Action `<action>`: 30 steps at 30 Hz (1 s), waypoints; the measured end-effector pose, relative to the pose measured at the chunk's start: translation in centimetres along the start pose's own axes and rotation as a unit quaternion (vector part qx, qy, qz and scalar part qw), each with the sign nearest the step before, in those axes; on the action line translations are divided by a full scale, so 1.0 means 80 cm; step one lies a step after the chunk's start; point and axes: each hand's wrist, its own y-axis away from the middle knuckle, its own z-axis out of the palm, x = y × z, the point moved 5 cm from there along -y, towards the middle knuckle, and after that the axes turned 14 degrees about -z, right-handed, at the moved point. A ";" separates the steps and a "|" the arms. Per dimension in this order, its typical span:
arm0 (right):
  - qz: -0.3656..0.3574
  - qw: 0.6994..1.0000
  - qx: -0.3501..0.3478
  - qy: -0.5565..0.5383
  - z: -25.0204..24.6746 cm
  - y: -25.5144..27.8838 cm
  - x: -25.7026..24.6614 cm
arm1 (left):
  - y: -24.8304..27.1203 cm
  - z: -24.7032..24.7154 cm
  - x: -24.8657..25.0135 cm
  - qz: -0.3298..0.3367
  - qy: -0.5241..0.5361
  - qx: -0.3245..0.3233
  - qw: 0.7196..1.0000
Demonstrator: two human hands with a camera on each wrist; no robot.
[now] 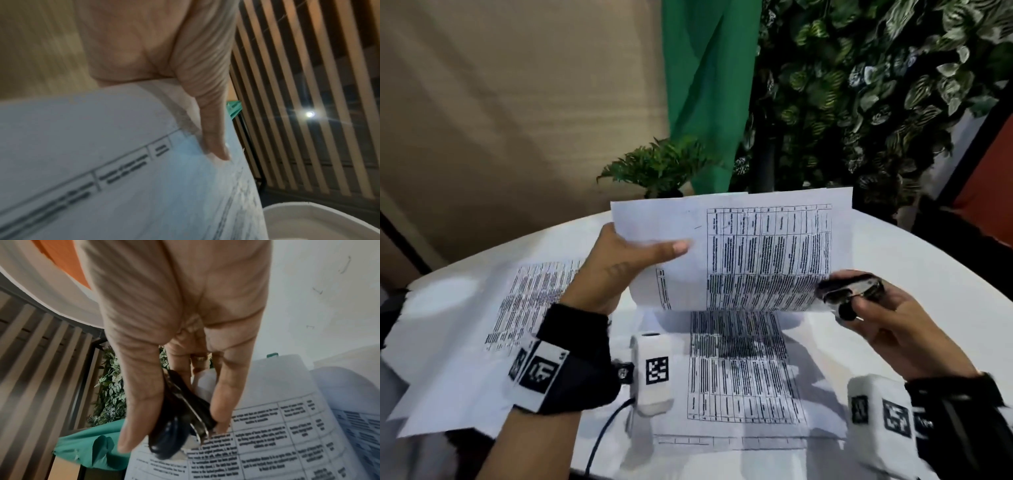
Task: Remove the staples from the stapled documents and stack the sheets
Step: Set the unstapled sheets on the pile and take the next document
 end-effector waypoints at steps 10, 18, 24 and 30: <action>0.033 0.999 0.007 0.025 -0.011 0.004 0.001 | 0.011 0.008 -0.009 0.019 0.035 0.112 0.993; 0.031 0.996 -0.017 0.080 -0.012 0.002 -0.011 | 0.015 0.013 0.005 0.034 -0.011 0.084 0.996; -0.206 0.946 0.124 0.217 0.001 -0.003 -0.072 | 0.009 0.012 -0.008 -0.013 -0.020 0.101 0.995; -0.383 0.839 -0.055 0.382 0.136 -0.018 -0.100 | 0.014 0.025 0.003 0.026 -0.034 0.068 0.997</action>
